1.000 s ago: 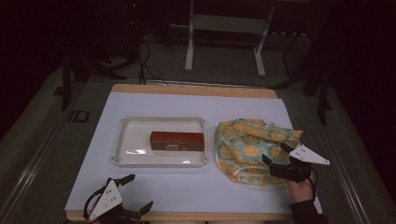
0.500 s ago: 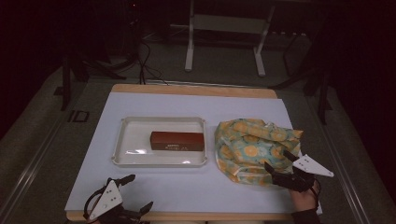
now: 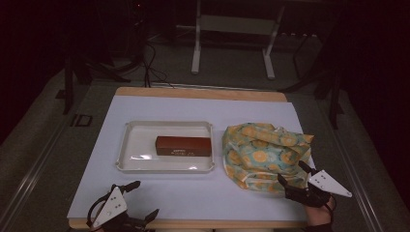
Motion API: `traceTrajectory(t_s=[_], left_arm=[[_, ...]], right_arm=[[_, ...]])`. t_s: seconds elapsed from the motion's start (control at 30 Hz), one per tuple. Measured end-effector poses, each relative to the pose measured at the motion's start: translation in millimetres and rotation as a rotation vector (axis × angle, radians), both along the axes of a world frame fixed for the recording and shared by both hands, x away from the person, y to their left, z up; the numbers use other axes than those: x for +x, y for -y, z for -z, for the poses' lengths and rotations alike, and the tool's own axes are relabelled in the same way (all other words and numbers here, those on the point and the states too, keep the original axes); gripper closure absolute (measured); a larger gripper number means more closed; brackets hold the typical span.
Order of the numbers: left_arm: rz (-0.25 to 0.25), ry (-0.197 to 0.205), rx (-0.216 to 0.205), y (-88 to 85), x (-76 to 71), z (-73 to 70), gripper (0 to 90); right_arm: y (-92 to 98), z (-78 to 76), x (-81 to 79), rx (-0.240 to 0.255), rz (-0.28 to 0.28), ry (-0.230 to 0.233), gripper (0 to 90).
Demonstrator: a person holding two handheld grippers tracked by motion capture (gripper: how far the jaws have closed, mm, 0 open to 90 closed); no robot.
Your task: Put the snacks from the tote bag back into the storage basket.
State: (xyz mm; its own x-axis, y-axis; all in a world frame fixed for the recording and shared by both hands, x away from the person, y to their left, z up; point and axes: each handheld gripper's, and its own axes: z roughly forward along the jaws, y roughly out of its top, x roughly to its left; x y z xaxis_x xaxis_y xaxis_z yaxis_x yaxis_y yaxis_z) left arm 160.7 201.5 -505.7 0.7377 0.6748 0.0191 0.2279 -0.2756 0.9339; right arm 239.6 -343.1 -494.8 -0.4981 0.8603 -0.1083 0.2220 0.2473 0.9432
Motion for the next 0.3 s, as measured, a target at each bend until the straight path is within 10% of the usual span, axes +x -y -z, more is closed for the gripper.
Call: traceTrajectory(t_s=[0.3], left_arm=[[0.001,-0.001,0.0,0.2,0.0,0.0,0.0]], right_arm=[[-1.2,1.5,1.6,-0.004,-0.005,0.012,11.2]])
